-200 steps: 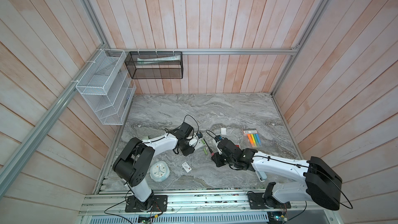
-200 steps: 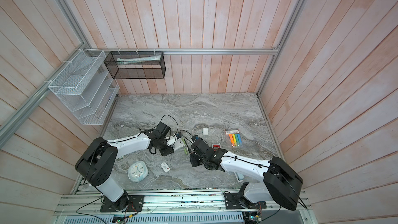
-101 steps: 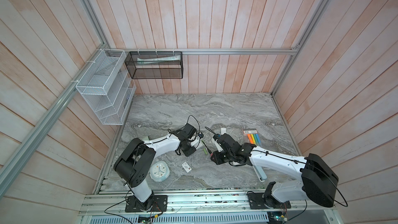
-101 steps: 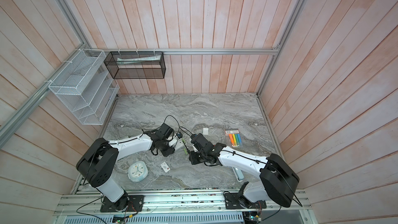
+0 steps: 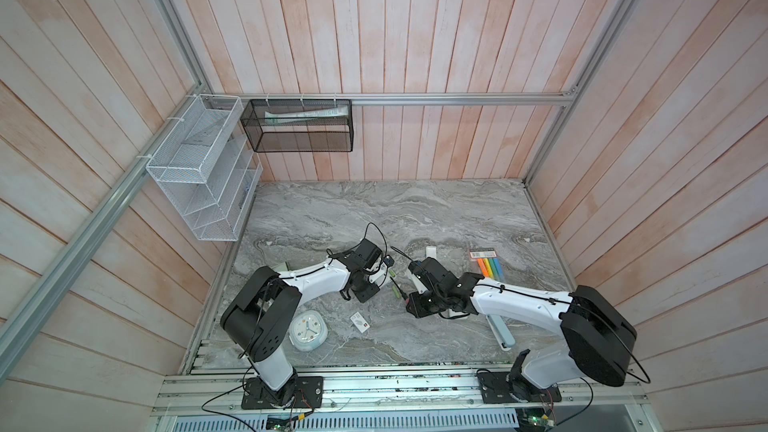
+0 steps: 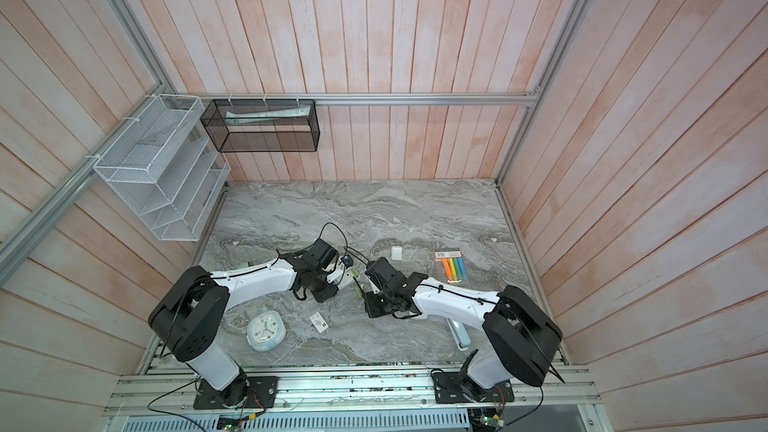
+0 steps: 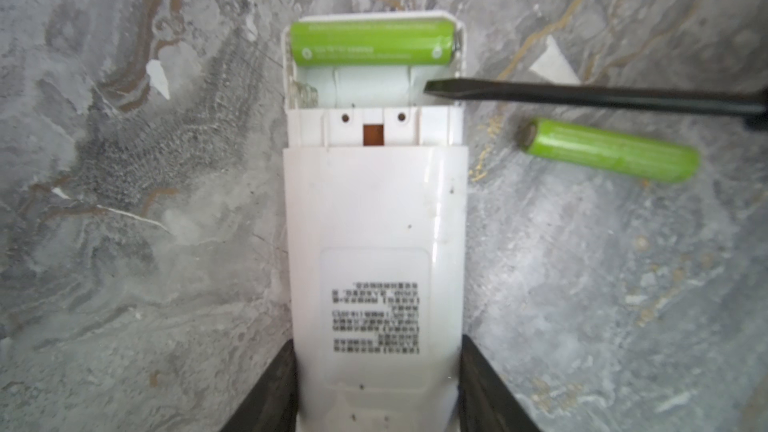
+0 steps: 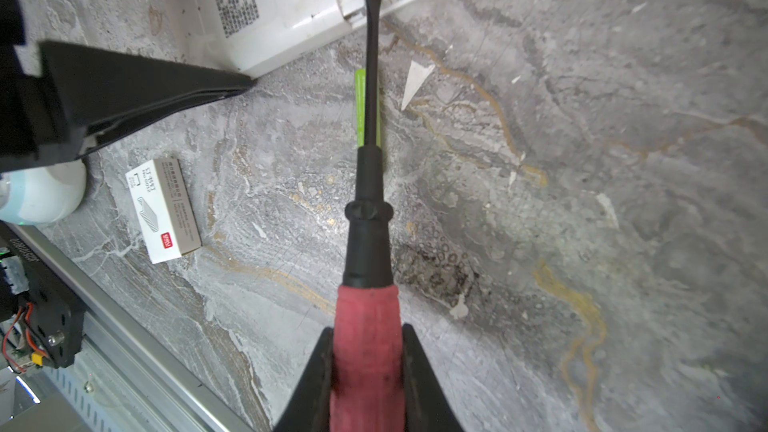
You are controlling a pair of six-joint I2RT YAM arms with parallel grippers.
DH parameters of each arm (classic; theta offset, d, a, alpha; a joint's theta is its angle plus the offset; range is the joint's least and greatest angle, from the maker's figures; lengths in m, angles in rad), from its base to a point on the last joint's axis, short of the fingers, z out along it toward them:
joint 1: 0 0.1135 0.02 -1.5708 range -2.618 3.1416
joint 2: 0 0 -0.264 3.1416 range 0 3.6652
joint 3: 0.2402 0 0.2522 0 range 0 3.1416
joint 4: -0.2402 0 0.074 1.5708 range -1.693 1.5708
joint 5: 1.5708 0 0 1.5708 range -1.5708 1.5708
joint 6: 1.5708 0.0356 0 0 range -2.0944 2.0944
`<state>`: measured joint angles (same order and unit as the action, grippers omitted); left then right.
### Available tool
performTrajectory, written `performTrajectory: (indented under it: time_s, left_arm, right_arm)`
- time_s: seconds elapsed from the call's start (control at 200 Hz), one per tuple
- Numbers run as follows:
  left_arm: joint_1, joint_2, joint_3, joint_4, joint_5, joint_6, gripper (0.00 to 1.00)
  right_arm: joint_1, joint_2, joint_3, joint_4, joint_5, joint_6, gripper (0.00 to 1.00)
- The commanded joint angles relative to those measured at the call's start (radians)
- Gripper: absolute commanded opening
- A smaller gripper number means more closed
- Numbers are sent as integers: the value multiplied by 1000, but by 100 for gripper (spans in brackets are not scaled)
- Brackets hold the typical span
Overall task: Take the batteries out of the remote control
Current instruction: 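Pry the second green battery out of the compartment with the screwdriver tip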
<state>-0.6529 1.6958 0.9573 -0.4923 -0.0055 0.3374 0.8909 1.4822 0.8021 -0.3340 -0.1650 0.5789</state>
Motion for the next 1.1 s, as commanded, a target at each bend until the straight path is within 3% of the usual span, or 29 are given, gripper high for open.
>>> performTrajectory:
  time_s: [0.0,0.59,1.095]
  left_arm:
    - [-8,21,21,-41,-24,-15,47]
    - [-54,61,63,-84,-24,-57,46]
    - [-43,61,52,-69,-45,-59,45]
  right_arm:
    - [-10,19,38,-40,25,1,0]
    - [-18,88,69,-54,102,51,0]
    - [-18,76,32,23,73,58,0]
